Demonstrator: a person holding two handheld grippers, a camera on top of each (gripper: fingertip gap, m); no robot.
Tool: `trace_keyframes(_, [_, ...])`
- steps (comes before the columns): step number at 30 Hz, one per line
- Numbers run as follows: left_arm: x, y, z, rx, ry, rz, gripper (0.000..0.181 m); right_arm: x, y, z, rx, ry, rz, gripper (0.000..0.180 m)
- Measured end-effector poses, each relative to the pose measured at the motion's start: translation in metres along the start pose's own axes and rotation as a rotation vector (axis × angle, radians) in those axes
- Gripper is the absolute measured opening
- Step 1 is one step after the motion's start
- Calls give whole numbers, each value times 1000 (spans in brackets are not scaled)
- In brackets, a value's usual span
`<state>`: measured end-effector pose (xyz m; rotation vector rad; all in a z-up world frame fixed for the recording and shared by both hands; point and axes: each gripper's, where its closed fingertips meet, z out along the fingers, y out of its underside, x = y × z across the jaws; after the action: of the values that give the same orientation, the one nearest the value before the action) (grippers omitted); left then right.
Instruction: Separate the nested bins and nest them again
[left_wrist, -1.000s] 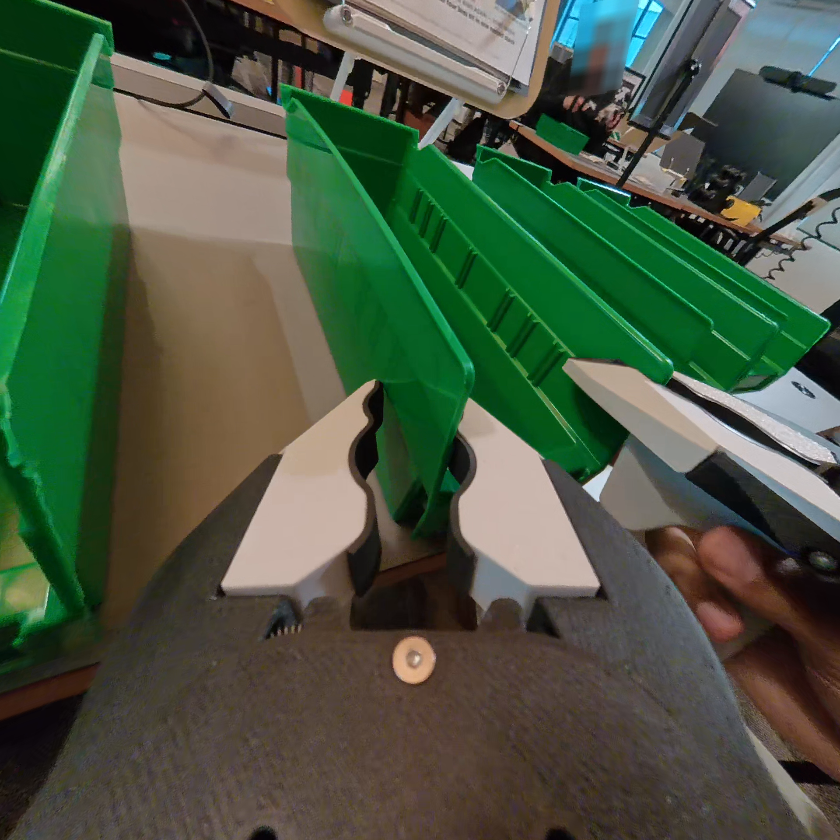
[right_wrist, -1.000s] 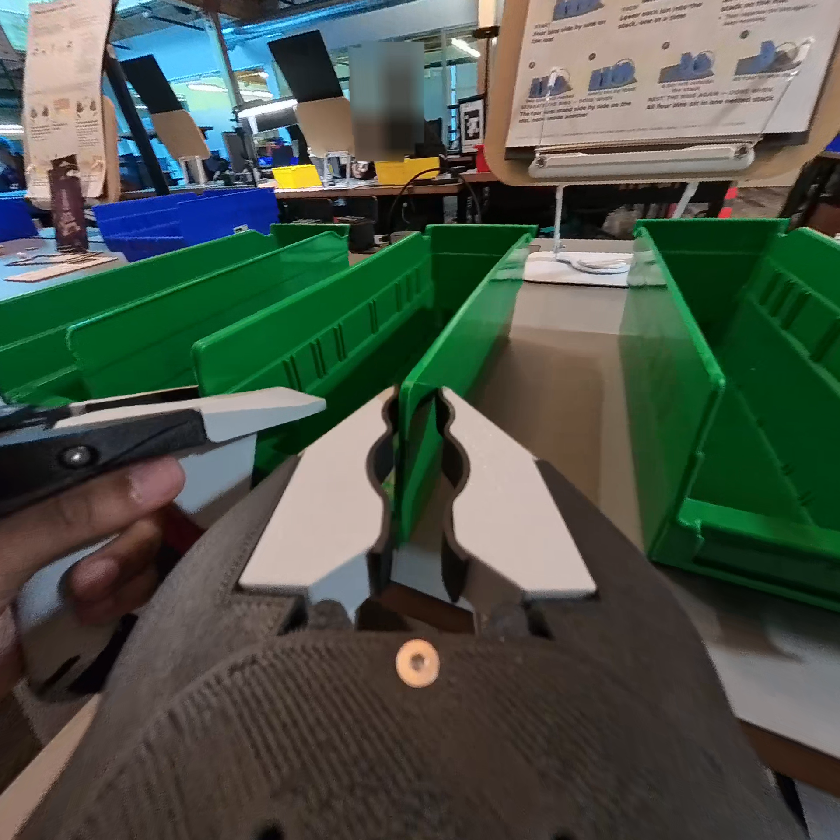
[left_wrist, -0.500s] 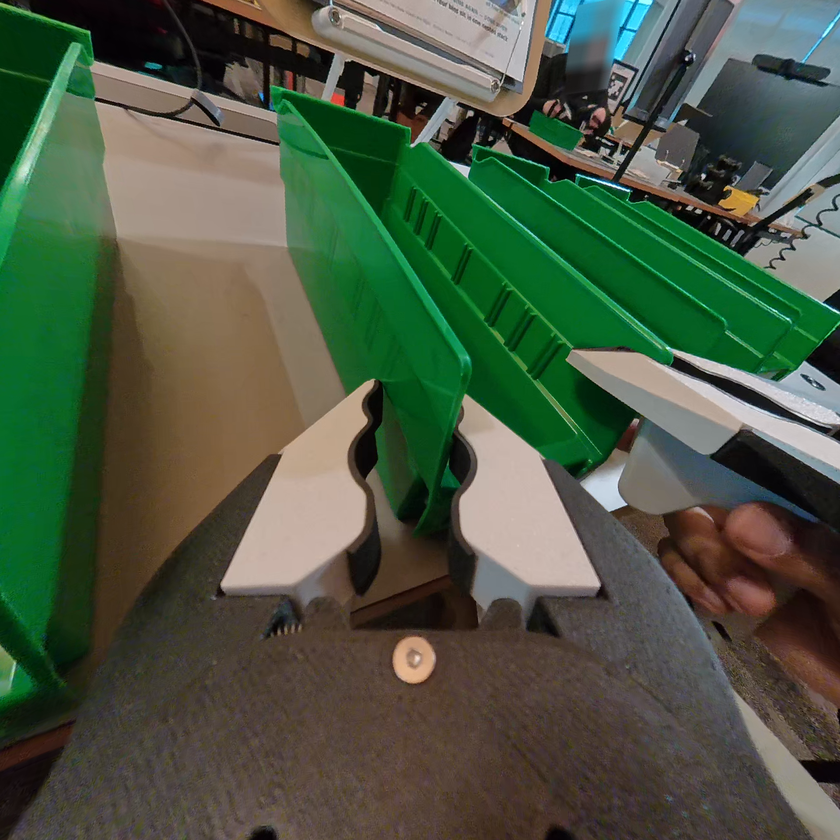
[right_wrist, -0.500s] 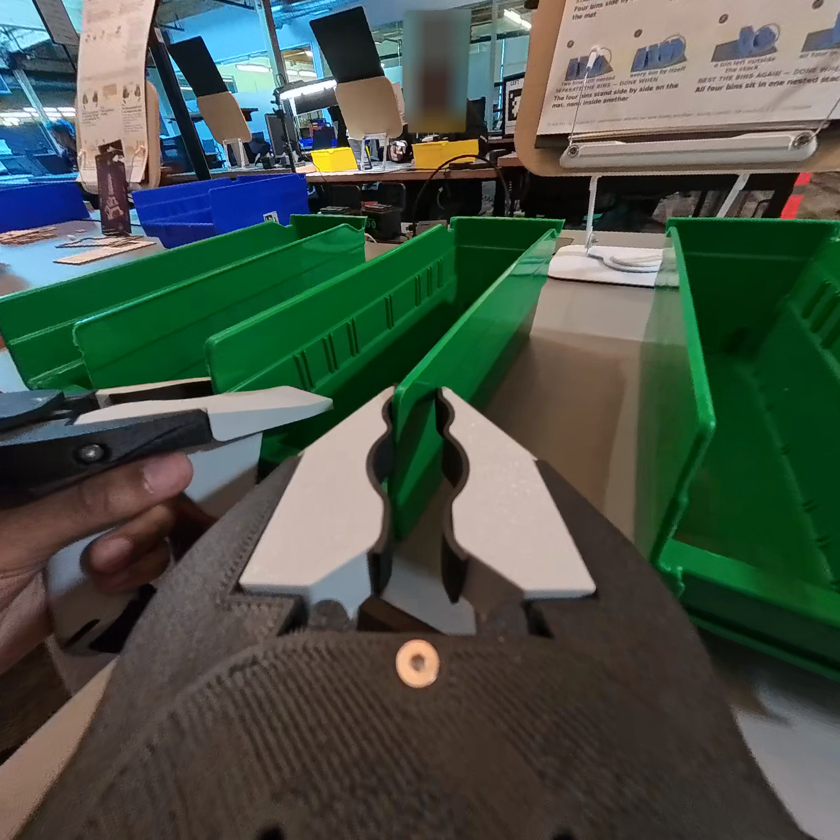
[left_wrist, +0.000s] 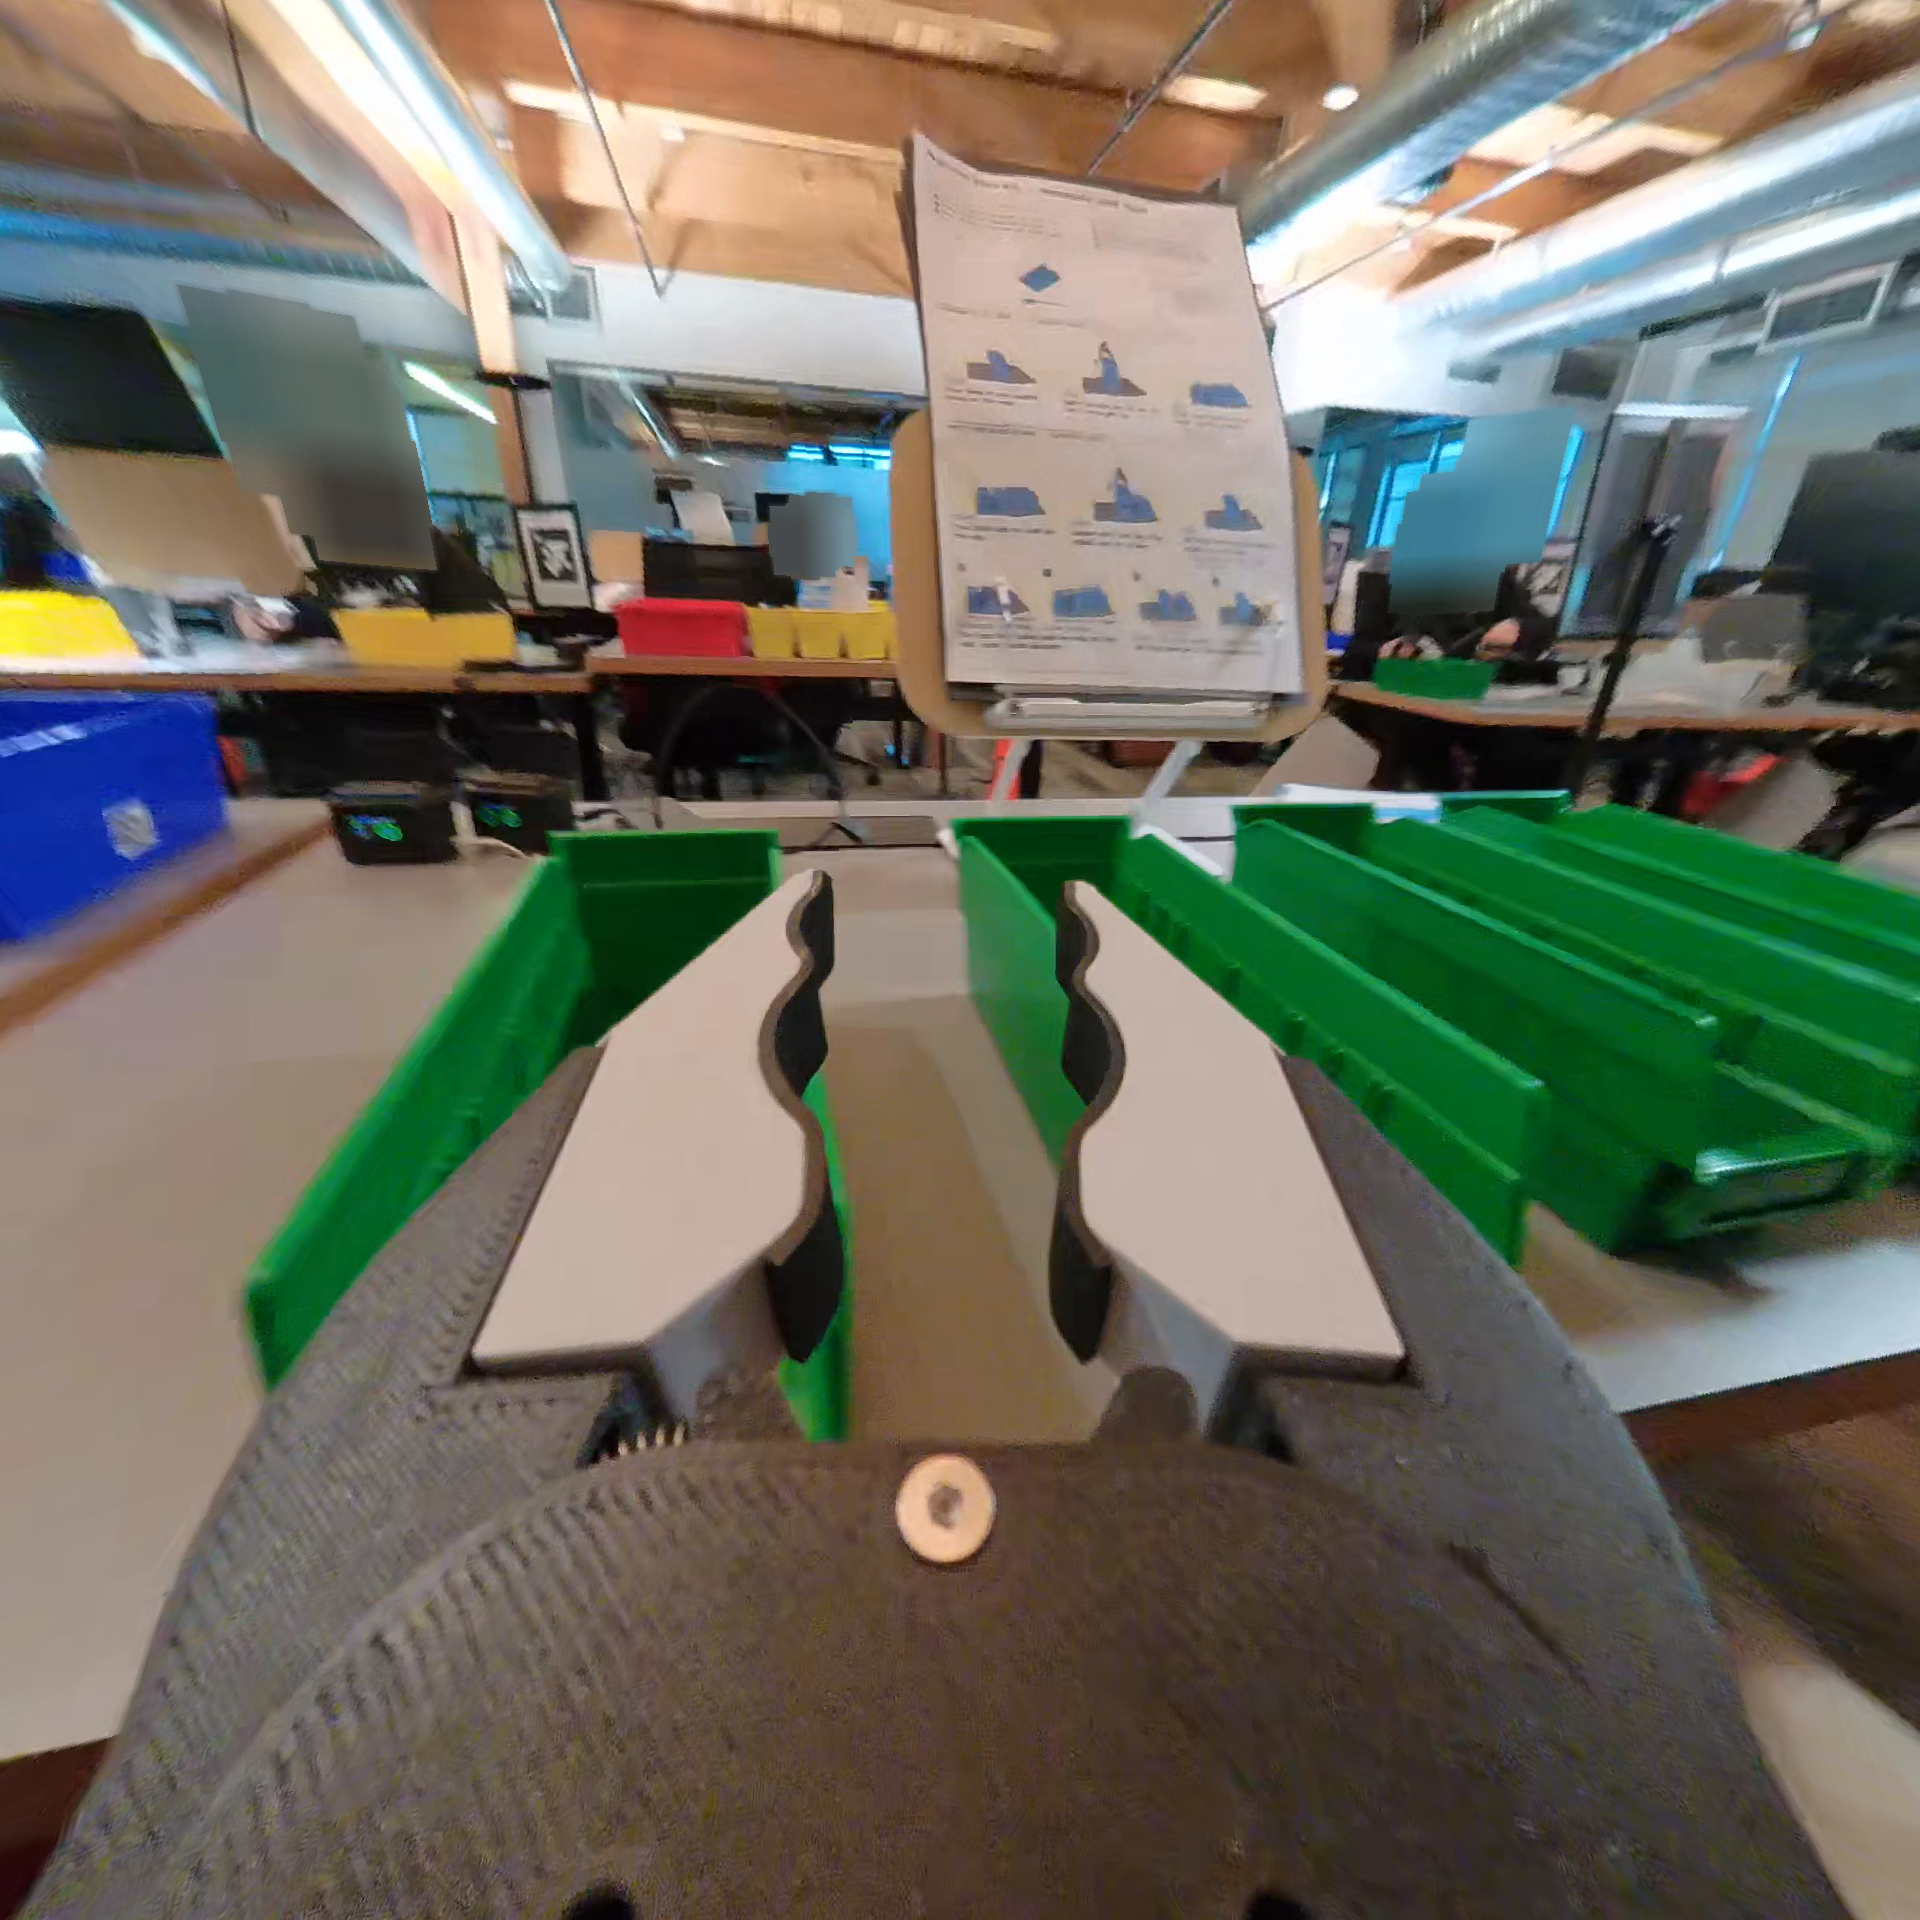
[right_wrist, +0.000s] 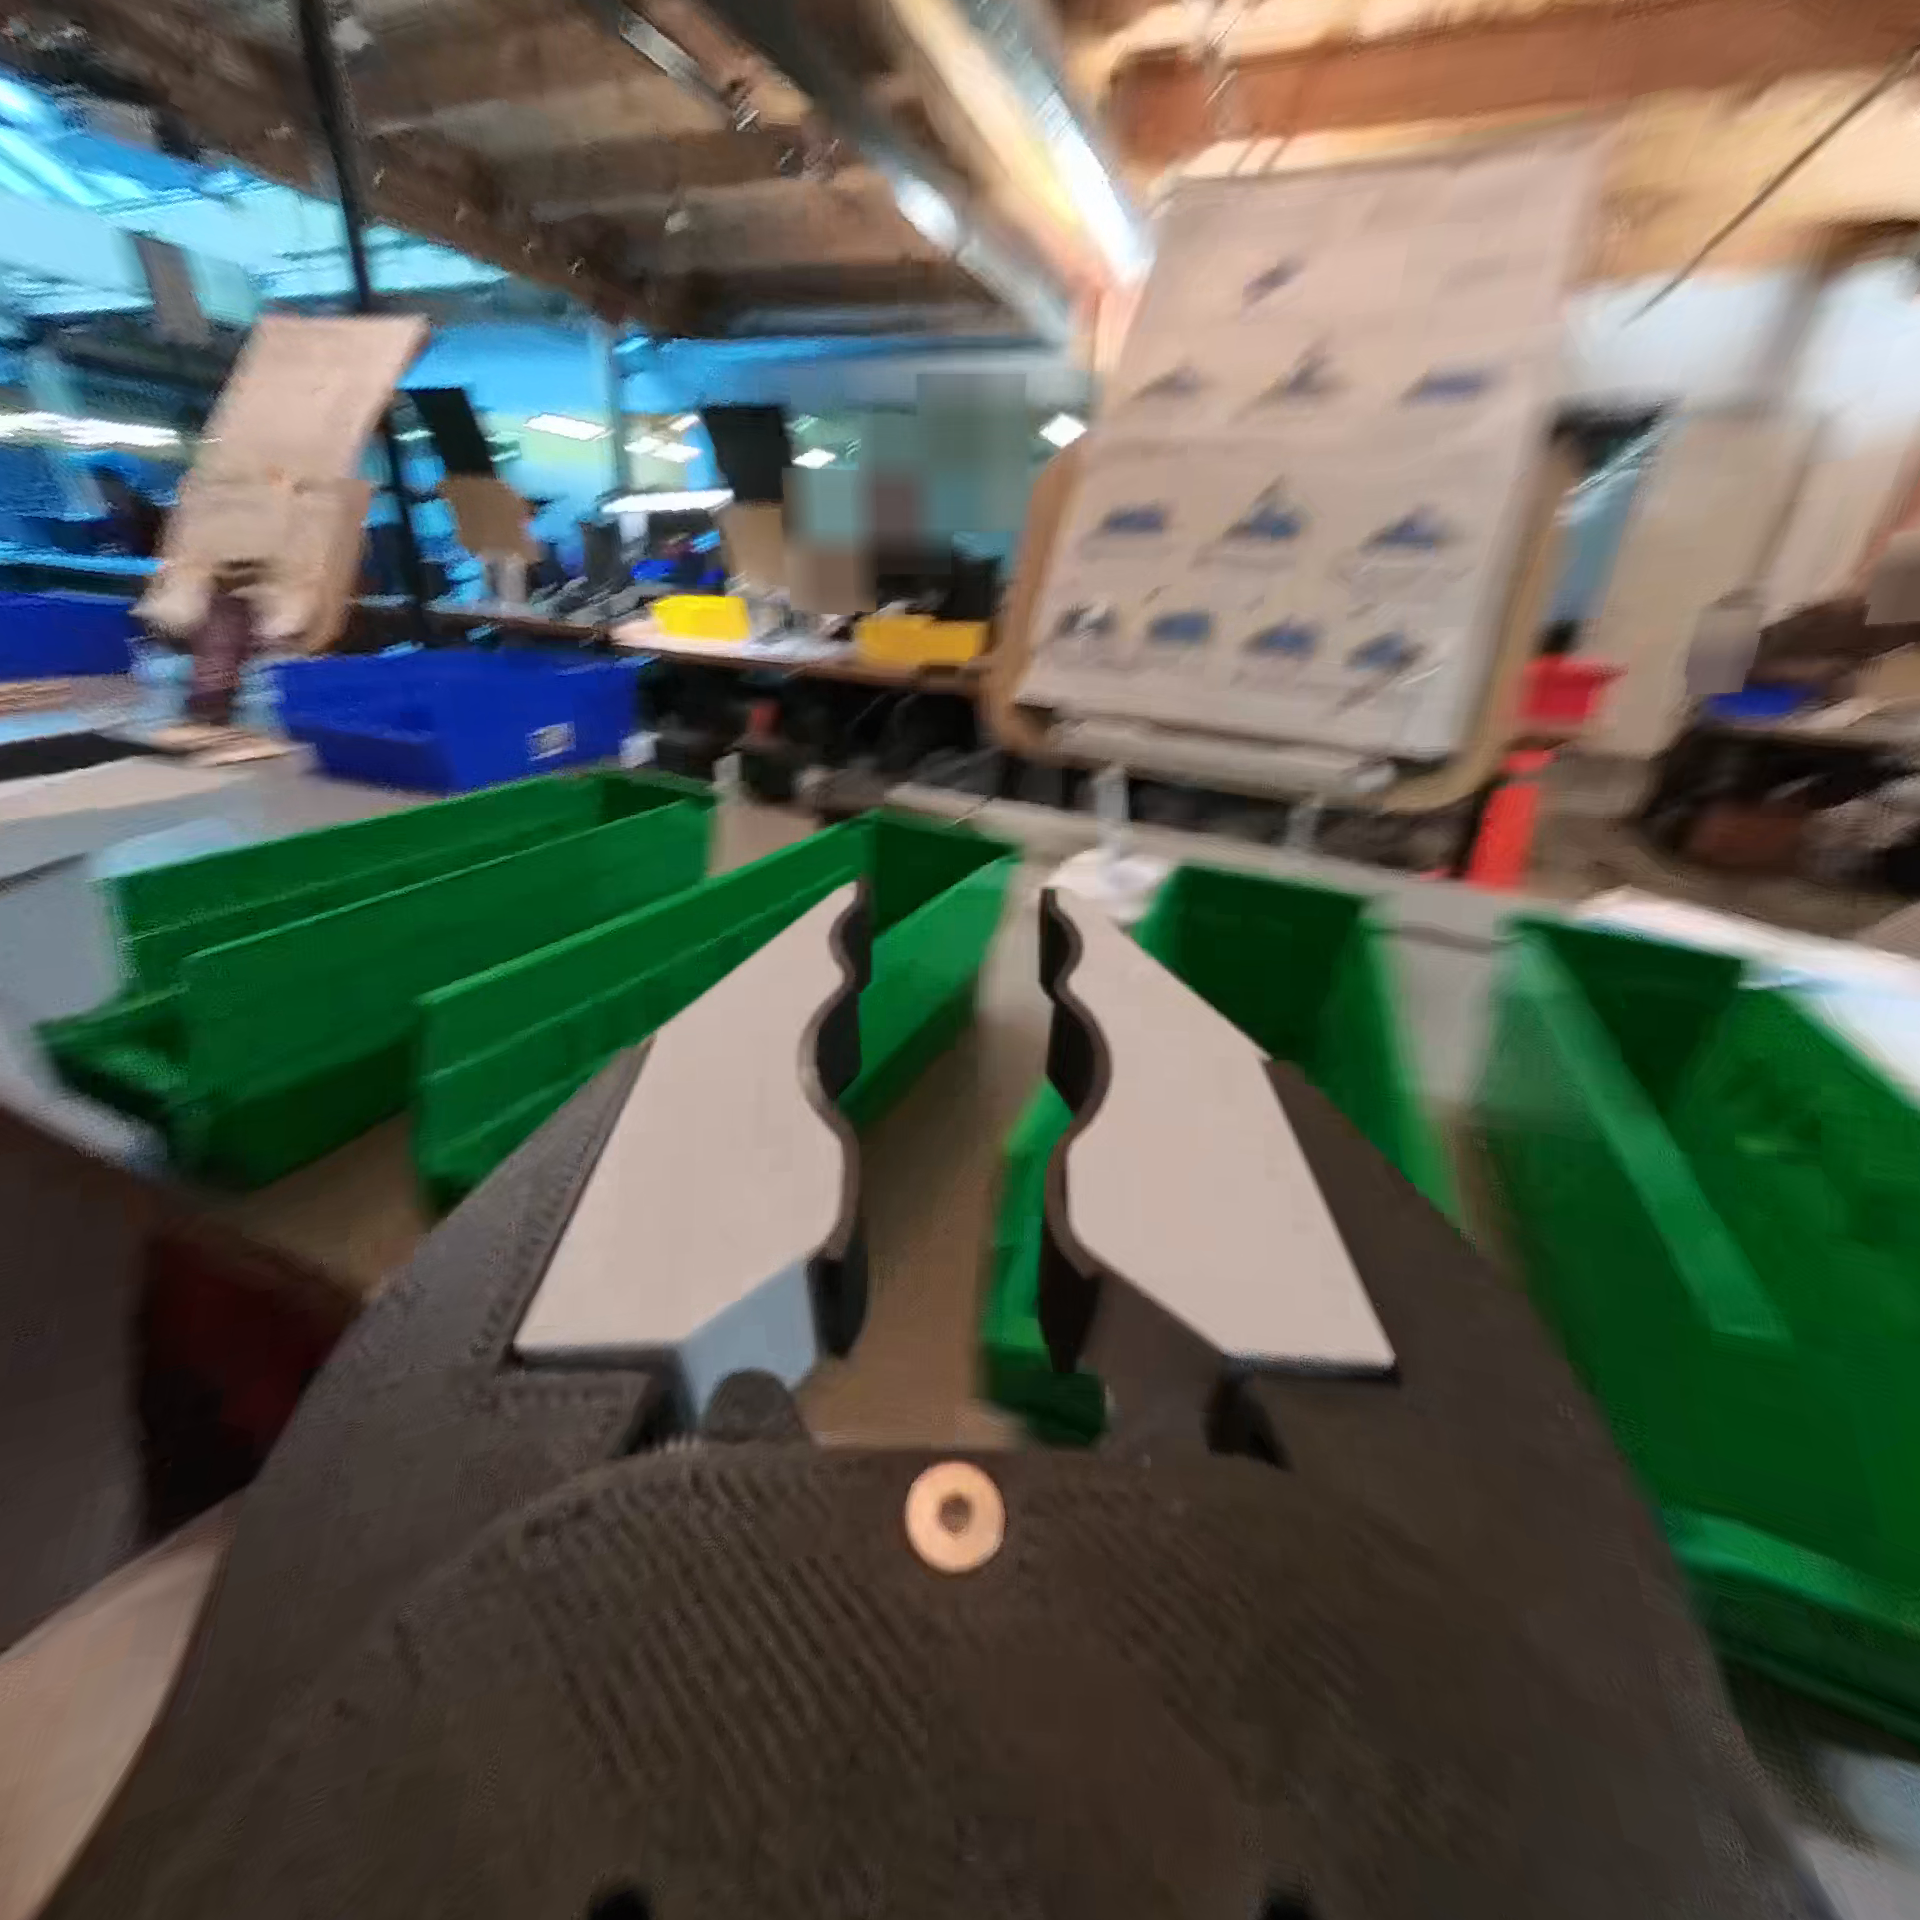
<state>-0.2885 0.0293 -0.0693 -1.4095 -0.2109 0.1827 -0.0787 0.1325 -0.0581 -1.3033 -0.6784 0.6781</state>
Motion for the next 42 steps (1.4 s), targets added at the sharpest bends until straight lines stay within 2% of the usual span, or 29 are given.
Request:
trace_keyframes(2, [-19,11,1,-59,-30,65,41,60,-22,-19,75,167,-77,22])
trace_keyframes(4, [-34,40,7,-179,-48,81,44,130,-31,-44,124,355,-60,15])
trace_keyframes(6, [-39,64,12,-287,-32,13,44,193,-19,-72,144,504,35,13])
trace_keyframes(8, [-38,79,16,-353,-10,-42,40,237,4,-93,122,578,92,17])
trace_keyframes(9, [-38,80,18,-353,-5,-52,31,254,18,-99,80,608,113,20])
trace_keyframes(10, [-40,79,19,-346,-19,-41,11,265,32,-102,26,616,138,27])
trace_keyframes(12, [-61,78,21,-347,-150,48,1,269,56,-95,-87,545,181,40])
trace_keyframes(13, [-65,78,23,-340,-155,82,1,268,69,-91,-141,517,194,45])
trace_keyframes(17, [-78,71,25,-290,-199,-14,1,256,96,-78,-266,467,191,50])
trace_keyframes(21, [-100,47,13,-154,-295,-164,1,252,101,-75,-337,489,30,45])
trace_keyframes(23, [-105,46,9,-167,-316,-129,1,251,98,-75,-331,496,6,42])
trace_keyframes(29, [-109,55,11,-193,-301,-108,1,254,97,-74,-307,500,72,44])
trace_keyframes(33, [-93,67,14,-234,-227,-79,3,261,96,-76,-319,513,68,42])
trace_keyframes(37, [-76,74,19,-242,-127,-151,10,256,106,-69,-344,468,152,43])
trace_keyframes(42, [-68,73,16,-232,-51,-255,20,253,114,-61,-377,453,130,45])
